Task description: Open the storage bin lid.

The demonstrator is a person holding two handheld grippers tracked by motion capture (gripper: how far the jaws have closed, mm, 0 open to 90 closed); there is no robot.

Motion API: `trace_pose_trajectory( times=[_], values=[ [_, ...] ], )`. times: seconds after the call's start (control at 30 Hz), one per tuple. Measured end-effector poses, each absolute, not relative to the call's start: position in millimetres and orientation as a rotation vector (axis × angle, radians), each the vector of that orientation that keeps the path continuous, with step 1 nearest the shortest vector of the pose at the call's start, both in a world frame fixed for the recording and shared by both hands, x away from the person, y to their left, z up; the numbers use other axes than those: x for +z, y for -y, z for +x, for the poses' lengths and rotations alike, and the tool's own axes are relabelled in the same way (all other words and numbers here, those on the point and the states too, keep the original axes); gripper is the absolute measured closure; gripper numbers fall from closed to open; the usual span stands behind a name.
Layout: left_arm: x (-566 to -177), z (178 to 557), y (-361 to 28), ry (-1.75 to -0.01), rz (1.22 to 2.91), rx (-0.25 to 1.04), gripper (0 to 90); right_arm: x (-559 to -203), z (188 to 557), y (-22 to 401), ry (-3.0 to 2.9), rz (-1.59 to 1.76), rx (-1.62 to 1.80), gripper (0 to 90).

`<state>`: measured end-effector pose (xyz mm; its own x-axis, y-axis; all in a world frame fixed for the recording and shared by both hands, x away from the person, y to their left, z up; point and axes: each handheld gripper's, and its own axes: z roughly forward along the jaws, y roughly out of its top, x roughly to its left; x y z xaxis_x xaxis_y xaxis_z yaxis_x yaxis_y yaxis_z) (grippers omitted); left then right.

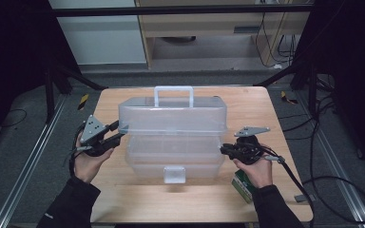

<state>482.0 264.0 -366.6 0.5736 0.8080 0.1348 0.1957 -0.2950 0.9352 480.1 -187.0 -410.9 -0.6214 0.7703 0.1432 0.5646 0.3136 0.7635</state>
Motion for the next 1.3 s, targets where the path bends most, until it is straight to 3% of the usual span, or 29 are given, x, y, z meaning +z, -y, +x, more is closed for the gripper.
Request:
trace_pose_trajectory(
  times=[1.3],
  values=[
    [-335.1, 518.1, -256.2, -0.908, 1.701, 0.800, 68.8, -410.3, 480.2, 187.5, -2.333, 1.219, 1.200, 78.9]
  ],
)
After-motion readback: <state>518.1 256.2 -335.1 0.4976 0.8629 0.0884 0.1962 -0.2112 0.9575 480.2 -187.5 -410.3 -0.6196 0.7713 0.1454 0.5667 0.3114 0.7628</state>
